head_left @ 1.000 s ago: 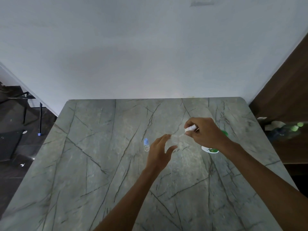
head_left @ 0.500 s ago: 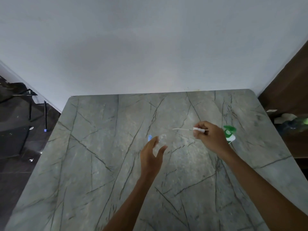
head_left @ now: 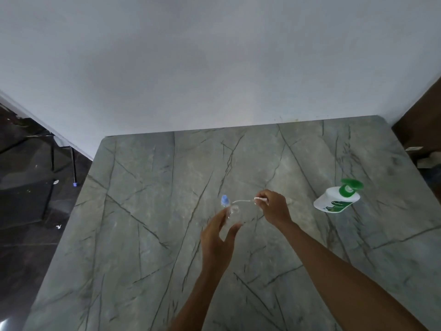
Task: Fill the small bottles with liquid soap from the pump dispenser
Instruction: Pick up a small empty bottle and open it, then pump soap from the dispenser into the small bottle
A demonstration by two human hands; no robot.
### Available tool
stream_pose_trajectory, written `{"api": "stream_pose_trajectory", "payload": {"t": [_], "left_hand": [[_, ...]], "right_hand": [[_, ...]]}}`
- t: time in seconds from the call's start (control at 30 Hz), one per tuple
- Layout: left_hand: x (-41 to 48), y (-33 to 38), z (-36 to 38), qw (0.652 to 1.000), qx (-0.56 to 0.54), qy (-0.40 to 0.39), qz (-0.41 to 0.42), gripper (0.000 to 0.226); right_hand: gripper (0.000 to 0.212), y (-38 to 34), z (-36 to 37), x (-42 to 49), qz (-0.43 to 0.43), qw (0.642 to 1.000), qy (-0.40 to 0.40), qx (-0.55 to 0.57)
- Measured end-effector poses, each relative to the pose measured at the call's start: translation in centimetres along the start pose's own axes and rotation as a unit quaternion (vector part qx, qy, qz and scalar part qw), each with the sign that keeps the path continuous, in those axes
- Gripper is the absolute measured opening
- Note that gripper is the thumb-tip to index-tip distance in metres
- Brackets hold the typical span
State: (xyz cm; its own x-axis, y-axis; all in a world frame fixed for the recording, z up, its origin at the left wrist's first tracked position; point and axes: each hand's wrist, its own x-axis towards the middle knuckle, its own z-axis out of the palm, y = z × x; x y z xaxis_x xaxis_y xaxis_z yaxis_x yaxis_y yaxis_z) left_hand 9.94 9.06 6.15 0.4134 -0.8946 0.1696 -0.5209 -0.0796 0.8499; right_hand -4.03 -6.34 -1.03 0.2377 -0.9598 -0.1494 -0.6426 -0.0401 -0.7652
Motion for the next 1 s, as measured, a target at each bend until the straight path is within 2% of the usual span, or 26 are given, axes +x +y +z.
{"api": "stream_pose_trajectory", "payload": {"t": [0.13,0.33,0.43,0.53,0.67,0.77,0.83,1.0], "left_hand": [[0.2,-0.6,0.2,1.0,-0.016,-0.004,-0.018,0.038],[0.3,-0.9,0.2,0.999,-0.036,-0.011,-0.024,0.038],[0.2,-1.0,0.2,0.998,-0.045,-0.008,-0.031,0.037],[-0.1,-1.1,0.3,0.999,-0.045,-0.01,-0.027,0.038],[-0.3,-1.2,0.9,0.998,-0.052,-0.02,-0.036,0.042],[-0.5,-1.4,1.6,0.997,-0.057,-0.032,-0.046,0.041],[-0.6,-1.5,2.1,0.996,-0.064,-0.038,-0.055,0.04],[-0.9,-0.6,3.0,0.996,-0.066,-0.039,-0.054,0.038]], "right_hand": [[0.029,1.0,1.6,1.1,-0.02,1.0,-0.004,-0.012],[0.03,3.5,3.3,1.7,-0.011,0.998,-0.009,-0.059],[0.051,3.9,3.3,1.8,-0.028,0.998,-0.005,-0.05],[0.036,3.1,2.3,1.3,-0.011,0.999,-0.015,-0.051],[0.047,3.9,0.7,-0.4,-0.017,0.998,0.003,-0.053],[0.025,5.1,-0.7,-2.1,0.007,0.999,0.014,-0.039],[0.02,6.2,-1.7,-3.4,0.019,0.999,0.031,-0.023],[0.035,8.6,-4.7,-7.1,0.057,0.99,0.131,0.02]]}}
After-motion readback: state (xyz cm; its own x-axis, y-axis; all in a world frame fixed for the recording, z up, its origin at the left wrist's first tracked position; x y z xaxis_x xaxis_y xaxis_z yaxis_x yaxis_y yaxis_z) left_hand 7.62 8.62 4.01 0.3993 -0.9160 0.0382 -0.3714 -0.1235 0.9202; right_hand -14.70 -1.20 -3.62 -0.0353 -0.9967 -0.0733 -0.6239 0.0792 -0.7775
